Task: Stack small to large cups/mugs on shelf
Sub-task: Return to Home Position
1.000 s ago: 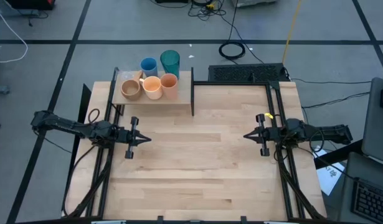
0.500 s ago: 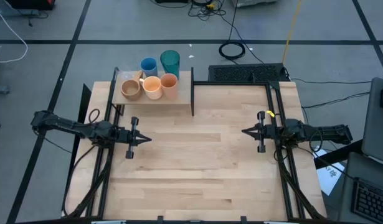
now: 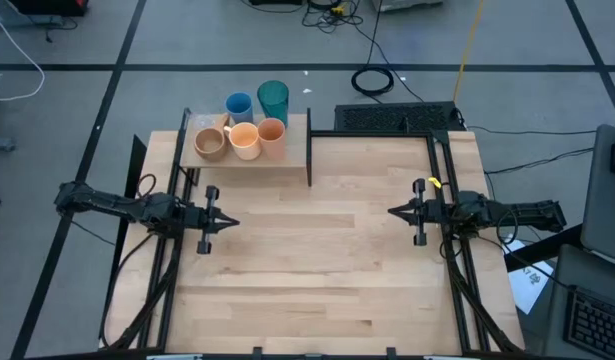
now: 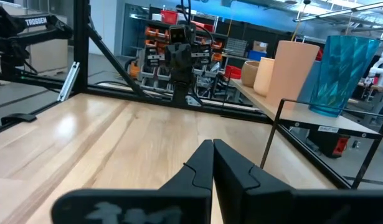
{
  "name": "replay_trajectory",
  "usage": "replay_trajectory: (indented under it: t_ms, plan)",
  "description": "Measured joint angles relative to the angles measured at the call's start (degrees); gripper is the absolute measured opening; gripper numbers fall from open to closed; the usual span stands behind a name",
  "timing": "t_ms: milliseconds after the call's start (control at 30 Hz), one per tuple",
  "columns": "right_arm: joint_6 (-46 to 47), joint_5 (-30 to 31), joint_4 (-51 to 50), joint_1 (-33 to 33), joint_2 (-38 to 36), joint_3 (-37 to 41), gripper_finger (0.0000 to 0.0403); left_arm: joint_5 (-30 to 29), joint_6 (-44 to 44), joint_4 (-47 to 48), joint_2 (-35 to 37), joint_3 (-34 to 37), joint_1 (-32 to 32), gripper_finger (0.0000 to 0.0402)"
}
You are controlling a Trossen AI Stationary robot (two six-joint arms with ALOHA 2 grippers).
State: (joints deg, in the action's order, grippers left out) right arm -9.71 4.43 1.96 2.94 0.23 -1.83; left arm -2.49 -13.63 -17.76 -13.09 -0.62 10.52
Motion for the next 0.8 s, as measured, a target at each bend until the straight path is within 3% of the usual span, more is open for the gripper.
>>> replay_trajectory:
  t_ms: [333,533,800]
  plan:
    - [0.0,0.0,0.0,0.0,0.0,0.0,0.0,1.0,-1.3,3.7,8.1,0.0,-0.5,0.0]
    - [0.0,0.0,0.0,0.0,0.0,0.0,0.0,1.1,1.0,9.8,11.9,0.0,-4.3,0.0]
    - [0.0,0.0,0.0,0.0,0.0,0.0,0.0,6.2,2.6,14.8,13.0,0.0,-9.7,0.0]
